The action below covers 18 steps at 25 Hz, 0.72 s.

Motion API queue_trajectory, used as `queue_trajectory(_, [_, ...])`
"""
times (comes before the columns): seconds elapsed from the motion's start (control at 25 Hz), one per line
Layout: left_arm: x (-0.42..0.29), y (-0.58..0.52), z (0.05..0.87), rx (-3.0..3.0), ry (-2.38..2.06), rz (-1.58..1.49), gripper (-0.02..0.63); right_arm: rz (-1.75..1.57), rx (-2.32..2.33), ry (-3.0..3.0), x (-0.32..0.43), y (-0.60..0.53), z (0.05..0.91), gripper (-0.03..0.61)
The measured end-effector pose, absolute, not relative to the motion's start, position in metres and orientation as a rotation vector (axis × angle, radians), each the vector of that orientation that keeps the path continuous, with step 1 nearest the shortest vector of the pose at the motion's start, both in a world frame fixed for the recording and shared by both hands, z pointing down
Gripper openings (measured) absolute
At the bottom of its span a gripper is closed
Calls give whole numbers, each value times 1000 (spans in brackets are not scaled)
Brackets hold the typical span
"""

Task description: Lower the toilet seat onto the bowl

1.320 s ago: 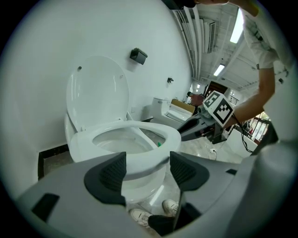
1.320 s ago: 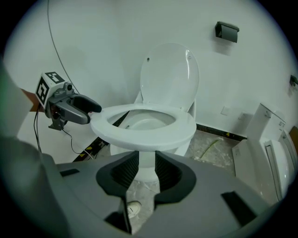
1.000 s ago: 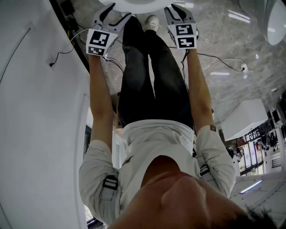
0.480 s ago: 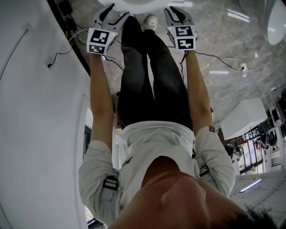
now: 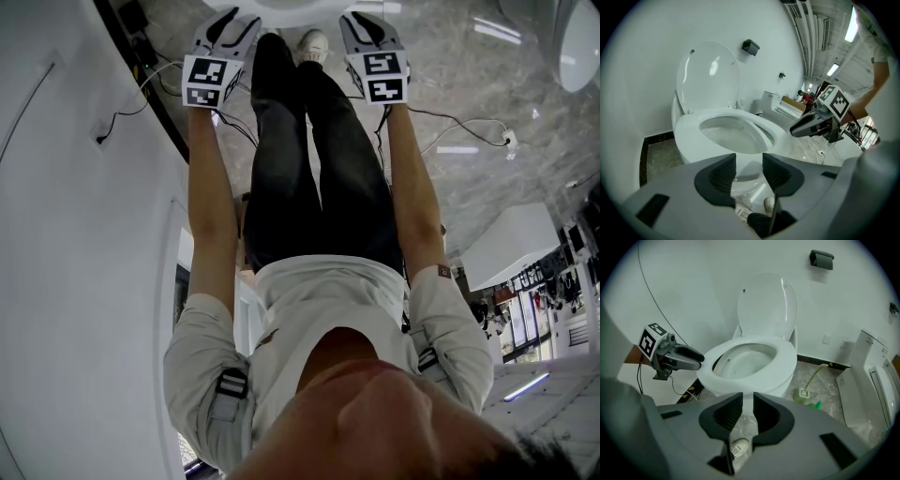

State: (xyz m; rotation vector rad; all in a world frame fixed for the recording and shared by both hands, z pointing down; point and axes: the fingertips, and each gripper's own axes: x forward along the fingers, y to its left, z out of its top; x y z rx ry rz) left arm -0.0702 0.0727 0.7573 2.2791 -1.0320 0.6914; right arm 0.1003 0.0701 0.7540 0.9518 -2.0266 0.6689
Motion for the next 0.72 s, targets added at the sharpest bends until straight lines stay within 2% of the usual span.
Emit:
queue_trajectory(0.32, [-73, 71, 772, 2255, -1071, 695, 155, 686, 938, -2022, 92, 75, 764, 84])
queue_trajectory(0.72, [-84, 66, 773, 2229, -1160, 722, 55, 676, 934, -2029, 87, 80, 761, 83])
